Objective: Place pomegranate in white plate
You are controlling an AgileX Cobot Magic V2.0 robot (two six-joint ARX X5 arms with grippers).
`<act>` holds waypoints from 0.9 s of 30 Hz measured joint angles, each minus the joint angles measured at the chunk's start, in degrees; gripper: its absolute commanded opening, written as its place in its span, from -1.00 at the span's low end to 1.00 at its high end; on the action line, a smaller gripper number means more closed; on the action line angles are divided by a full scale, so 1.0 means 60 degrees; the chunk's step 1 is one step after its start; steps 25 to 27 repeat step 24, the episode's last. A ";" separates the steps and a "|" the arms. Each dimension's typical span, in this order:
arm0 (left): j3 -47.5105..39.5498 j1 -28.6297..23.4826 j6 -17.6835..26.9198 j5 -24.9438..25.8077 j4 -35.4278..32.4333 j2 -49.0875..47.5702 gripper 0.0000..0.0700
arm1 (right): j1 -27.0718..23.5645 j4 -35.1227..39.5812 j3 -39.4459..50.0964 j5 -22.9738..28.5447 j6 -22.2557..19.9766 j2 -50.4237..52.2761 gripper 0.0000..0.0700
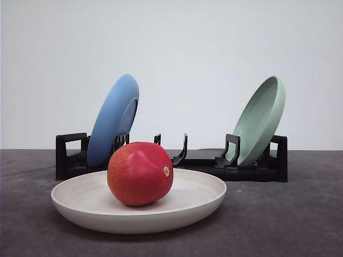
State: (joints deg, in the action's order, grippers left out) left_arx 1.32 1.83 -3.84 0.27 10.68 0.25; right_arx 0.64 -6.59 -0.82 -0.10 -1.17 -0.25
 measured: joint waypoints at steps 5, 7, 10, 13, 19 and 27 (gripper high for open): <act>0.0000 0.0000 0.0000 0.0000 0.0000 0.0000 -0.95 | 0.0000 0.0000 0.0000 0.0000 0.0003 0.0000 -0.91; 0.0000 0.0000 0.0000 0.0000 0.0000 0.0000 -0.95 | 0.0000 -0.0003 0.0000 0.0000 0.0004 0.0000 -0.91; 0.0000 0.0000 0.0000 0.0000 0.0000 0.0000 -0.95 | 0.0000 -0.0003 0.0000 0.0000 0.0004 0.0000 -0.91; 0.0000 0.0000 -0.0003 0.0000 0.0000 0.0000 -0.95 | 0.0000 -0.0003 0.0000 0.0000 0.0007 0.0000 -0.91; 0.0000 0.0000 0.0000 0.0000 0.0000 0.0000 -0.95 | 0.0000 -0.0003 0.0000 0.0000 0.0011 0.0000 -0.91; 0.0000 0.0000 0.0000 0.0000 0.0000 0.0000 -0.95 | 0.0000 -0.0003 0.0000 0.0000 0.0014 0.0000 -0.91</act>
